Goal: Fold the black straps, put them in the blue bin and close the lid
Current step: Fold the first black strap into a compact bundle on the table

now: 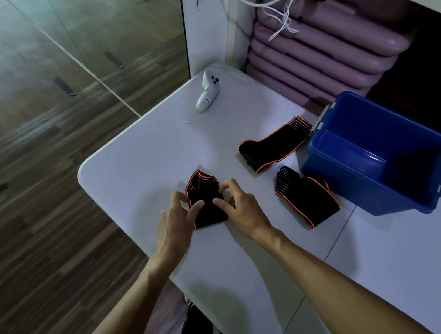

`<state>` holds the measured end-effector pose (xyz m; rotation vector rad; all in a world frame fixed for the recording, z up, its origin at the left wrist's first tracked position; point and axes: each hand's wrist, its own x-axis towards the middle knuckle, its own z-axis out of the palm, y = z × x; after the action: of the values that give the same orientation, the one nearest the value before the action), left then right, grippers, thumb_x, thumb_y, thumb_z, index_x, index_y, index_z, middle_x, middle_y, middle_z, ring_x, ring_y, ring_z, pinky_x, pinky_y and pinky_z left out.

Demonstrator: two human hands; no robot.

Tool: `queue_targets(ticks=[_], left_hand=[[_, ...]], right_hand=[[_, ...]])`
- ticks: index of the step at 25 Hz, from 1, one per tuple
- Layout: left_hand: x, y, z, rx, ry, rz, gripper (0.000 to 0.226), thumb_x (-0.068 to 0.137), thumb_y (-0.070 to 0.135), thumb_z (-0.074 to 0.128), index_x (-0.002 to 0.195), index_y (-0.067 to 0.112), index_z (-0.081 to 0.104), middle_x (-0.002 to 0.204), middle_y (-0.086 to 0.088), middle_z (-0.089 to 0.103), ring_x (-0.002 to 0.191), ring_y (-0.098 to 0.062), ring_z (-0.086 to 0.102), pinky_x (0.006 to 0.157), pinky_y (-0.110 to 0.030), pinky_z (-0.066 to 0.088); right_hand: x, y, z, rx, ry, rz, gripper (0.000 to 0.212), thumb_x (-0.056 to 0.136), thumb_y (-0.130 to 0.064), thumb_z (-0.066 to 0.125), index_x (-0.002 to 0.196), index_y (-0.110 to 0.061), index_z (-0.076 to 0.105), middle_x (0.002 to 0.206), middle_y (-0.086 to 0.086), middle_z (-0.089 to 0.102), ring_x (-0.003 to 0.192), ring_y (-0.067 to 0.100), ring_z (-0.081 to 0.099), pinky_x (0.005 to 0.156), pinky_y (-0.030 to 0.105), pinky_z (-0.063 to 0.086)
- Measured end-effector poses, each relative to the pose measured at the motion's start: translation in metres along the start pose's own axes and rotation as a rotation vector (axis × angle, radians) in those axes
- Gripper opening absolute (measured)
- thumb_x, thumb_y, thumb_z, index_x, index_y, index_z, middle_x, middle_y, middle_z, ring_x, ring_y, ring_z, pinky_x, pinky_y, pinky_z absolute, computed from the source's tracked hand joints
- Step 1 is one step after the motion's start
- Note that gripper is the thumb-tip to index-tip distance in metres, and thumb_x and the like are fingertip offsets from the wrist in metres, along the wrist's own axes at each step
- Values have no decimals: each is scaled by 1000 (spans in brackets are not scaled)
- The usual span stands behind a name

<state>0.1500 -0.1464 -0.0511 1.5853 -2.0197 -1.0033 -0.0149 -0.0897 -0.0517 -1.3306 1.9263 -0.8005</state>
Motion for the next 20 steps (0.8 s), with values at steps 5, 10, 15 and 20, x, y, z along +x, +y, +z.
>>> queue_targets(ticks=[5,10,15,20], left_hand=[[-3,6,0,337,134,28,35,90,55,50,102,22,50,82,-1,62,70,-27,61,54,-34,42],[0,3,-1,235,110,89,24,90,48,55,95,25,61,98,5,56,82,-24,62,59,-32,42],[-5,-29,-19,341,-171,338,71,75,60,67,134,26,47,132,5,48,106,-18,57,70,-33,51],[16,-33,-29,118,-260,262,60,75,71,55,118,31,61,103,12,60,89,-10,60,74,-31,49]], right_hand=[[-5,-4,6,-62,82,-59,17,98,-37,56,99,-20,55,59,-10,46,53,5,48,51,21,38],[-22,10,4,-392,-59,-112,63,83,-55,64,138,-30,45,114,1,53,104,19,50,73,35,54],[-16,8,-2,-391,-54,-160,55,90,-52,59,136,-24,49,117,4,50,106,23,50,70,38,56],[-4,5,-9,-147,-148,-44,48,92,-52,55,128,-19,58,119,1,51,110,19,49,88,34,49]])
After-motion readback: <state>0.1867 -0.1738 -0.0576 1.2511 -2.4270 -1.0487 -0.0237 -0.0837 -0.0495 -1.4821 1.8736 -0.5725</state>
